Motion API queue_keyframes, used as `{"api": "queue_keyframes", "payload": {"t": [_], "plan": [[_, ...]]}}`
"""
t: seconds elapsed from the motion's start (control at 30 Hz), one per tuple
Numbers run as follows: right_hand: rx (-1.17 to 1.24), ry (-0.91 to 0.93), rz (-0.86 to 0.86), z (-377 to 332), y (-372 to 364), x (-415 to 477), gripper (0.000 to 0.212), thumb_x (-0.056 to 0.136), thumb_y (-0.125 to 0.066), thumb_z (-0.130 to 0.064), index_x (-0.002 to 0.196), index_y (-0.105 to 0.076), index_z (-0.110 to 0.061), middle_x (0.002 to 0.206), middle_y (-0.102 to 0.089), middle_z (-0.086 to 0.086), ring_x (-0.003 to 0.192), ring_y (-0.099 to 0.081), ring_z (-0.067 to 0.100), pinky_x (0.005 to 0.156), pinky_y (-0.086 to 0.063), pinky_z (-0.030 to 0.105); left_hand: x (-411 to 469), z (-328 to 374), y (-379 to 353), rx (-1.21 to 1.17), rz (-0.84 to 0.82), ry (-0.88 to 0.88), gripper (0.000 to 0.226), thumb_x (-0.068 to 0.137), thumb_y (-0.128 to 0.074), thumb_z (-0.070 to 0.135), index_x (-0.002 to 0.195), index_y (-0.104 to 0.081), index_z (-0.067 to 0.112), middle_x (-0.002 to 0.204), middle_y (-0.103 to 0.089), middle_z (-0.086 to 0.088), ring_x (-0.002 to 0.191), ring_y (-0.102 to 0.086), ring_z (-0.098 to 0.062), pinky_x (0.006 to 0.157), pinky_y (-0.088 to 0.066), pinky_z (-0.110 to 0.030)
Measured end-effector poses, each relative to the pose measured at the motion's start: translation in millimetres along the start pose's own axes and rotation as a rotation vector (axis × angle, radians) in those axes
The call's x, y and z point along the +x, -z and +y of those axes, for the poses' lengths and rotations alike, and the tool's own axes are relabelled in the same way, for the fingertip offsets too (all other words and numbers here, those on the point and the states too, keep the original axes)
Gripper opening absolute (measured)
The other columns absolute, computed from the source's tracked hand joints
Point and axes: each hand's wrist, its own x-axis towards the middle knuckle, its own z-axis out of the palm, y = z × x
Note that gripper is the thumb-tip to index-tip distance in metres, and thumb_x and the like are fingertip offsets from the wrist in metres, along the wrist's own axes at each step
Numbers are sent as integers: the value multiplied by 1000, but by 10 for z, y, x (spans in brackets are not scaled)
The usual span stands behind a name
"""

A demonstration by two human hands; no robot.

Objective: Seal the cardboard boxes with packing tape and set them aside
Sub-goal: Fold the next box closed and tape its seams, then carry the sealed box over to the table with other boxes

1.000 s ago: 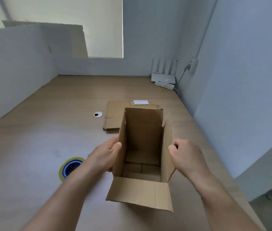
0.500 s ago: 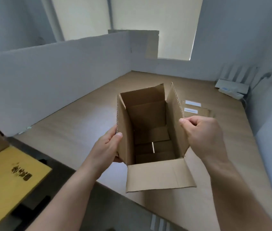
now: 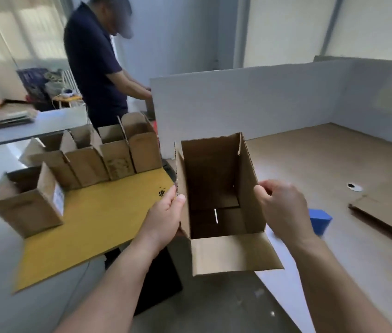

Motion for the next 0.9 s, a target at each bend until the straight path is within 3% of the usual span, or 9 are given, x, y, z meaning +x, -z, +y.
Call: {"api": "queue_keyframes", "payload": {"t": [0.33,0.43,0.5,0.6,0.73,0.9], "plan": [[35,153,-214,-1078,-1288,529,29,88,-47,-14,60,-49,-5,52,-36,8,56,-31,23,52,-26,33,597,-691,1222,42,184,163,51,103,-34,30,151,-24,18,155,-30,1,142,-27,-16,113,-22,-29],[42,186,-261,-1427,-1722,676,36,90,-47,-15,54,-47,-16,48,-33,-1,53,-32,19,51,-28,33,839,-938,1587,75,219,188,51,104,-32,31,152,-22,18,155,-29,1,143,-25,-17,112,-22,-29],[44,228,-283,-1654,-2017,736,32,94,-48,-19,62,-49,-21,50,-37,-7,52,-38,13,48,-30,22,954,-1132,1832,113,244,215,51,104,-31,33,152,-22,19,156,-28,1,144,-24,-18,112,-21,-29],[36,271,-332,-1968,-2422,755,25,98,-48,-25,90,-69,-17,65,-55,-6,56,-47,4,47,-27,11,1059,-1386,2172,172,273,263,51,103,-30,34,152,-22,20,155,-29,0,143,-26,-19,112,-23,-29],[87,293,-377,-2297,-2906,769,27,98,-49,-28,106,-71,-15,88,-69,-1,73,-60,11,64,-51,21,1200,-1605,2561,295,322,311,48,103,-30,33,149,-28,19,149,-41,-6,136,-38,-27,105,-33,-33],[83,310,-399,-2546,-3340,919,26,98,-49,-27,104,-71,-14,90,-69,1,81,-61,16,75,-55,32,1464,-1827,2905,461,393,317,37,102,-34,34,133,-44,17,117,-63,-9,103,-58,-29,80,-47,-34]]}}
